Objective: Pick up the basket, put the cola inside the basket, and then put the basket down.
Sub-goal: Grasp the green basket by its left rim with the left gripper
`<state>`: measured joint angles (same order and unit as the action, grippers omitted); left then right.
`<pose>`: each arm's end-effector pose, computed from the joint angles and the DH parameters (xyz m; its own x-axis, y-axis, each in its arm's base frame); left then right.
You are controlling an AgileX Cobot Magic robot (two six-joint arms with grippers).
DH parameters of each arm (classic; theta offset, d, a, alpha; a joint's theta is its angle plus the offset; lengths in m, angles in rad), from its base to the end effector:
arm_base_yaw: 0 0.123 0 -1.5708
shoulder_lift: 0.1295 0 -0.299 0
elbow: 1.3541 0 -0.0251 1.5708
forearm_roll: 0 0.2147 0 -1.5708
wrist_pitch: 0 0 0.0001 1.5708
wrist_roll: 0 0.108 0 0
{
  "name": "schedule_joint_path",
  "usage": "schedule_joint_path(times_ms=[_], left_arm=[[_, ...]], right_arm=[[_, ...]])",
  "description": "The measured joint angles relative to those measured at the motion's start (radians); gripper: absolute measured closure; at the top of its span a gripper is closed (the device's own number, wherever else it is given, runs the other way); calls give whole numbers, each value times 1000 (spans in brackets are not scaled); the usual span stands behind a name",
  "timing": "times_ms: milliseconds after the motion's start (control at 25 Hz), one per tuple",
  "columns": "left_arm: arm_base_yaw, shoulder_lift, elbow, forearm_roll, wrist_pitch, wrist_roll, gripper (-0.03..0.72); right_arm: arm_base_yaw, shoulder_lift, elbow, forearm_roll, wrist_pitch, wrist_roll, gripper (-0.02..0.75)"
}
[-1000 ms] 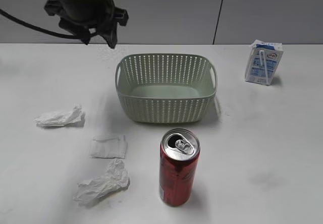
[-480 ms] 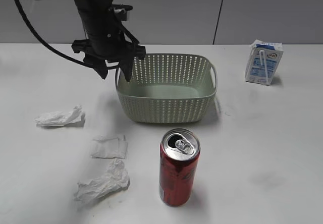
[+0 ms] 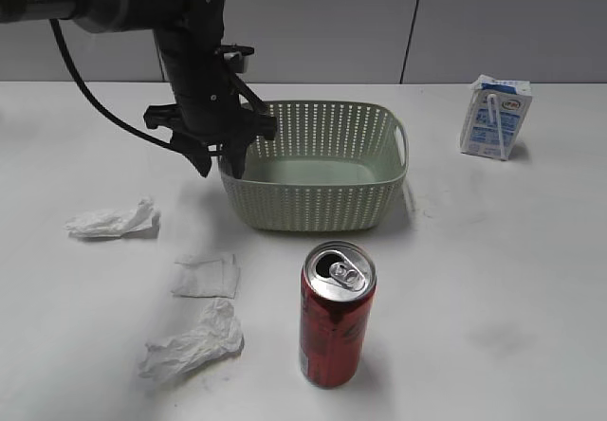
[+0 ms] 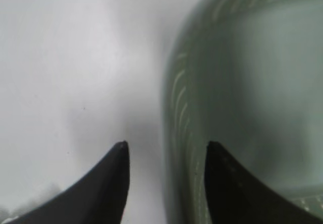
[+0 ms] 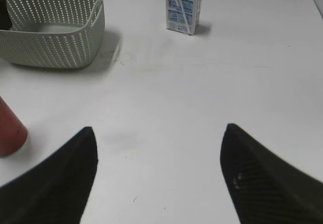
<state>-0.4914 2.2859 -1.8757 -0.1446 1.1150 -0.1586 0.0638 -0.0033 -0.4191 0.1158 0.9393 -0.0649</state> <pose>0.3898 -0.2245 0.1711 -0.9586 0.2647 -0.1049 0.2787 0.9478 -0.1552 -0.0242 0.0086 0.2427 -0.4134 -0.0228 -0.9103 -0.1467 0.9883 0.0419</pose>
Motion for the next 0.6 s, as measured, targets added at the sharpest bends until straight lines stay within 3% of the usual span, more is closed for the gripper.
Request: schedule_joint_path(times_ms=[280, 600], left_arm=[[0, -2, 0, -37, 11, -42, 669], [0, -28, 0, -67, 19, -77, 691]], right_arm=[[0, 0, 0, 0, 0, 0, 167], [0, 0, 0, 0, 0, 0, 167]])
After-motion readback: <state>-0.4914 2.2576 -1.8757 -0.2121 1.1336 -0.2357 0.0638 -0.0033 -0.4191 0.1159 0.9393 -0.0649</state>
